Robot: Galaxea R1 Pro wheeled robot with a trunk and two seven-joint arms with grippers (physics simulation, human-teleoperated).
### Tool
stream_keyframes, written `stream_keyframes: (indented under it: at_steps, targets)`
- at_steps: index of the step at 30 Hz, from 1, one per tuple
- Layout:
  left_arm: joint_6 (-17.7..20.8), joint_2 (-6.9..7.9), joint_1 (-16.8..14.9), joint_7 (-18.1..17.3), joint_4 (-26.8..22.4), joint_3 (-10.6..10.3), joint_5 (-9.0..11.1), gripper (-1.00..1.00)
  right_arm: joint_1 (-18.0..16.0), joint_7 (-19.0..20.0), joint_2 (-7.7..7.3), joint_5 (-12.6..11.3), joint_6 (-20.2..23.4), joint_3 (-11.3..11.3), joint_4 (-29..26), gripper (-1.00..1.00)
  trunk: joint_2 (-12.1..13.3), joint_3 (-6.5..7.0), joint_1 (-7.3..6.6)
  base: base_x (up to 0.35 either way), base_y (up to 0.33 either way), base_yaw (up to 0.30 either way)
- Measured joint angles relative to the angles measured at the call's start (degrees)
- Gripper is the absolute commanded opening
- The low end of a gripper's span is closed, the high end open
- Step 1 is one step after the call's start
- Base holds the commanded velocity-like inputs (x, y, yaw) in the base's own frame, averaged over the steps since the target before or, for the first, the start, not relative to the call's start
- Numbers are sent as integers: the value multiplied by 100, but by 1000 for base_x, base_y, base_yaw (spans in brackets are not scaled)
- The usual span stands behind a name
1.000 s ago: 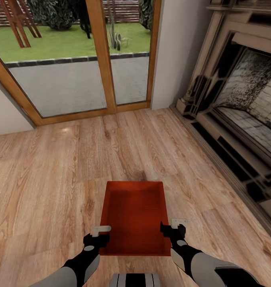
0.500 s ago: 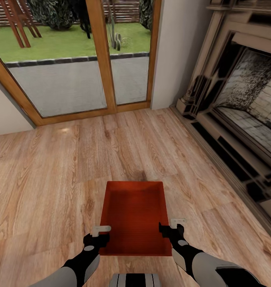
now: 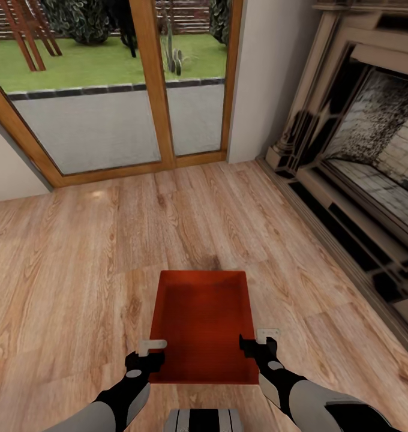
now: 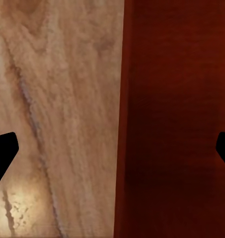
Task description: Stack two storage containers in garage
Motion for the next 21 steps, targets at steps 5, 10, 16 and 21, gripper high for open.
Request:
stream_keyframes:
  at_steps: [5, 10, 16, 21]
  targets:
    - [0, 0, 0, 0, 0, 1, 0, 100, 5, 0, 0, -1, -1, 0, 0, 100, -162, -72, 88, 0, 0, 0]
    - [-2, 0, 0, 0, 0, 1, 1, 100, 2, 0, 0, -1, 1, 0, 0, 100, -162, -72, 88, 0, 0, 0]
    - [-2, 0, 0, 0, 0, 0, 0, 100, 2, 0, 0, -1, 2, 0, 0, 100, -162, -72, 88, 0, 0, 0]
    - [-2, 0, 0, 0, 0, 0, 5, 100, 1, -1, 0, -7, 2, 0, 0, 100, -162, -72, 88, 0, 0, 0]
